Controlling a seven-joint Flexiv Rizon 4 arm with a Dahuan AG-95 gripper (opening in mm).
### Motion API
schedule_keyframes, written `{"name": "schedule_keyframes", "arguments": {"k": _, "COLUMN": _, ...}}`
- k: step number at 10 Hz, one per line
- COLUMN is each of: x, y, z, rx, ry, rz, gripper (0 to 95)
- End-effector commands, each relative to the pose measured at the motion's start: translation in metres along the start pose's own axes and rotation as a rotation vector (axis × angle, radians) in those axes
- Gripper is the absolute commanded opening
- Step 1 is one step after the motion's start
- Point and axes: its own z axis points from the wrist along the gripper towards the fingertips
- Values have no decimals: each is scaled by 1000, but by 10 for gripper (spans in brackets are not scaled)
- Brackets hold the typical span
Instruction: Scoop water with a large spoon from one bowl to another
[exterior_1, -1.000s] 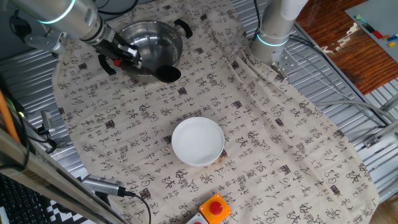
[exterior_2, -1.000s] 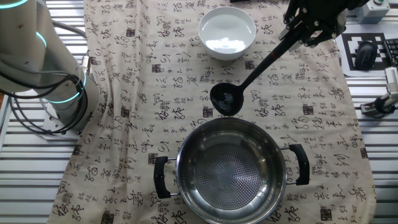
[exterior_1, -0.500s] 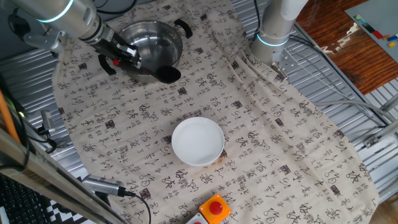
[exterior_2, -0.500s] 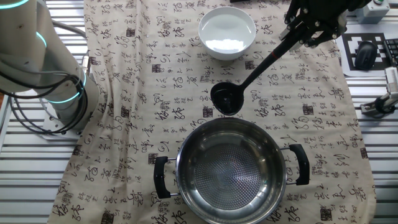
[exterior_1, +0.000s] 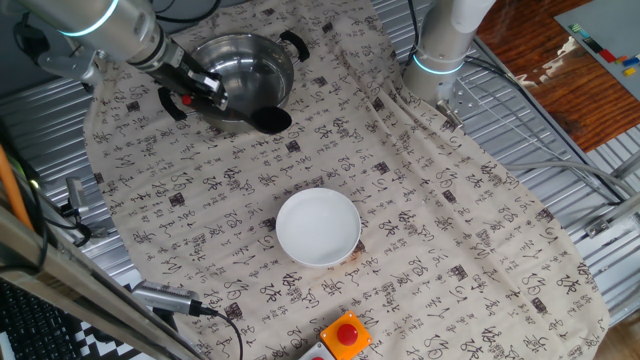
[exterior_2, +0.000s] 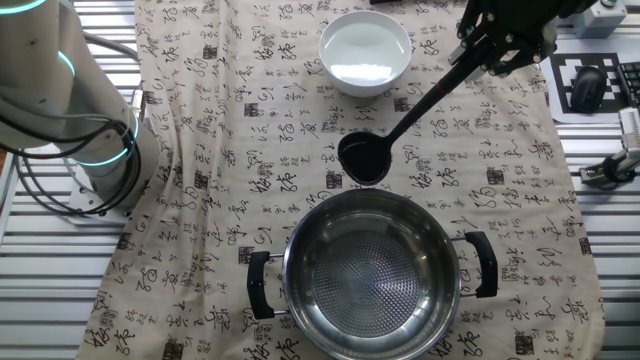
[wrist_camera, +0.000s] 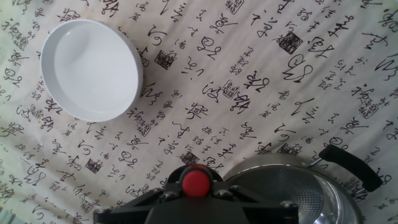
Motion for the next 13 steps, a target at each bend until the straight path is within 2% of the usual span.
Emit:
{"name": "schedule_keyframes", "arguments": {"k": 1, "x": 0, "y": 0, "z": 0, "rx": -3, "ry": -6, "rz": 18, "gripper": 0}}
{"name": "schedule_keyframes", "arguments": {"k": 7, "x": 0, "y": 0, "z": 0, "rx": -2, "ry": -7, "rz": 59, "gripper": 0}}
{"name": "schedule_keyframes", "arguments": {"k": 13, "x": 0, "y": 0, "z": 0, "rx": 6, "ry": -5, "rz": 60, "gripper": 0}}
